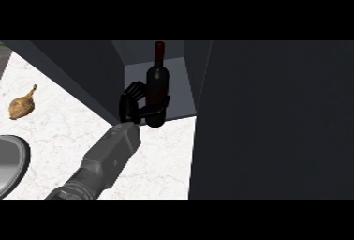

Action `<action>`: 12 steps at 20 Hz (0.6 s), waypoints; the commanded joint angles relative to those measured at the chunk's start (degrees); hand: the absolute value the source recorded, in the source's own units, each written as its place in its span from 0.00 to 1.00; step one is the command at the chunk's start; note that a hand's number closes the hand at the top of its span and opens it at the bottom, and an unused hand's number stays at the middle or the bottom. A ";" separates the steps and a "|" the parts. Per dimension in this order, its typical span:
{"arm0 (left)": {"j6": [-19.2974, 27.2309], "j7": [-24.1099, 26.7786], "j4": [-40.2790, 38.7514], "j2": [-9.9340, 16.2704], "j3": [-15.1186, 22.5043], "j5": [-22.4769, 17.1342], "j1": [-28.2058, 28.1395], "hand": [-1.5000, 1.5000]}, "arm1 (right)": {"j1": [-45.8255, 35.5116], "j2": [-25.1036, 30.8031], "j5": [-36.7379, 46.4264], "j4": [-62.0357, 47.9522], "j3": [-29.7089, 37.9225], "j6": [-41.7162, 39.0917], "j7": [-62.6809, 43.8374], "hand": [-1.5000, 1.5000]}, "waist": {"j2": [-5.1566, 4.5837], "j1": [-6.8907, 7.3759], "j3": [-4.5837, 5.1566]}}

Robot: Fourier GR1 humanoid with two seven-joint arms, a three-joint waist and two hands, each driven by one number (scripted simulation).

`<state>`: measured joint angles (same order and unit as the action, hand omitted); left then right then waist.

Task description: Pick up the wine, place it into the cabinet and close the cabinet

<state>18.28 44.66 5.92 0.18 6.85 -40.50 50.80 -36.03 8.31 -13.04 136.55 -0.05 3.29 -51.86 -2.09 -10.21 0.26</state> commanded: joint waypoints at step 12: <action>7.30 -4.32 2.11 -0.18 2.81 -3.43 6.24 1.00 | 0.54 0.31 -2.84 0.88 1.87 -0.25 -0.70 0.00 | 0.06 -0.68 -0.10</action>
<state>23.42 42.20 7.54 0.01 8.95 -43.07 54.91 -36.20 7.93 -14.11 136.46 0.13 3.29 -51.92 -2.22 -10.82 0.26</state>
